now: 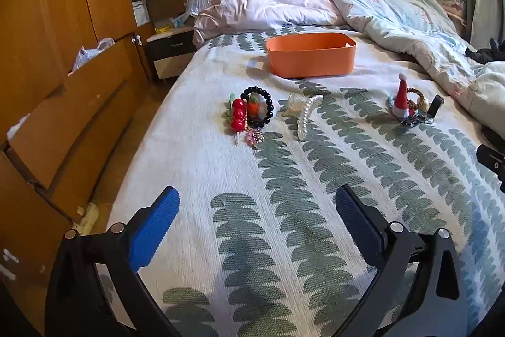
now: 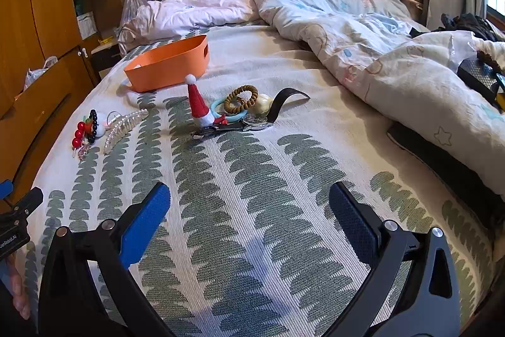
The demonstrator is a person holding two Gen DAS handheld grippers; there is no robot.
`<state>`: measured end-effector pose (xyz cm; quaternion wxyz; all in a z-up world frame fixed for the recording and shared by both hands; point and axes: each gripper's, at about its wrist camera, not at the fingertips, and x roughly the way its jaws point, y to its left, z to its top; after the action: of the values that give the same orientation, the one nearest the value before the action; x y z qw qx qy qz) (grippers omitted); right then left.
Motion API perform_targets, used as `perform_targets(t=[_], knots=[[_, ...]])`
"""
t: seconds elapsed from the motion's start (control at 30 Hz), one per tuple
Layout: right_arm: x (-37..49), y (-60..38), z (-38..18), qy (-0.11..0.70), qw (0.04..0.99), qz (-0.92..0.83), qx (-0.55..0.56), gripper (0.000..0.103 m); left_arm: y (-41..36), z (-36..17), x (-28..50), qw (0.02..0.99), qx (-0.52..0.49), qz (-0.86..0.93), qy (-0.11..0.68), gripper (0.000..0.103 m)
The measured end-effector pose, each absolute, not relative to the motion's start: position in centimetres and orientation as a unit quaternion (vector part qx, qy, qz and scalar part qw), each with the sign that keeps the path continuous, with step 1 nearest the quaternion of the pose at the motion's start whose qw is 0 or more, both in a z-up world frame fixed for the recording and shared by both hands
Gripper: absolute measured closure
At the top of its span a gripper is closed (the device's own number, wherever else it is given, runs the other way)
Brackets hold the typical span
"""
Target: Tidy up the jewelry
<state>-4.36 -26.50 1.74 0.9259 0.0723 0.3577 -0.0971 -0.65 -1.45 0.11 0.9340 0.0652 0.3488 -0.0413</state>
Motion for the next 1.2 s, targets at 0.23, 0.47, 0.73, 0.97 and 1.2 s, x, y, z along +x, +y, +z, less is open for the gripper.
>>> perform_targets(t=[0.23, 0.47, 0.73, 0.97, 1.2], knots=[[-4.4, -26.5, 1.8, 0.358, 0.926, -0.098, 0.073, 0.003, -1.7, 0.4, -0.9, 0.933, 0.063, -0.060, 0.350, 0.005], [-4.3, -26.5, 1.7, 0.357, 0.926, -0.097, 0.073, 0.003, -1.7, 0.2, -1.0, 0.931, 0.076, -0.046, 0.353, 0.005], [-4.3, -26.3, 1.7, 0.358, 0.926, -0.098, 0.070, 0.003, -1.1, 0.3, -0.6, 0.928, 0.070, -0.037, 0.365, 0.005], [-4.1, -26.4, 1.8, 0.355, 0.927, -0.088, 0.079, 0.003, -0.5, -0.4, 1.0, 0.917, 0.054, -0.028, 0.395, 0.005], [-2.2, -27.7, 1.9, 0.371, 0.922, -0.062, 0.089, 0.003, 0.9, 0.1, 3.3, 0.921, 0.053, -0.007, 0.387, 0.005]])
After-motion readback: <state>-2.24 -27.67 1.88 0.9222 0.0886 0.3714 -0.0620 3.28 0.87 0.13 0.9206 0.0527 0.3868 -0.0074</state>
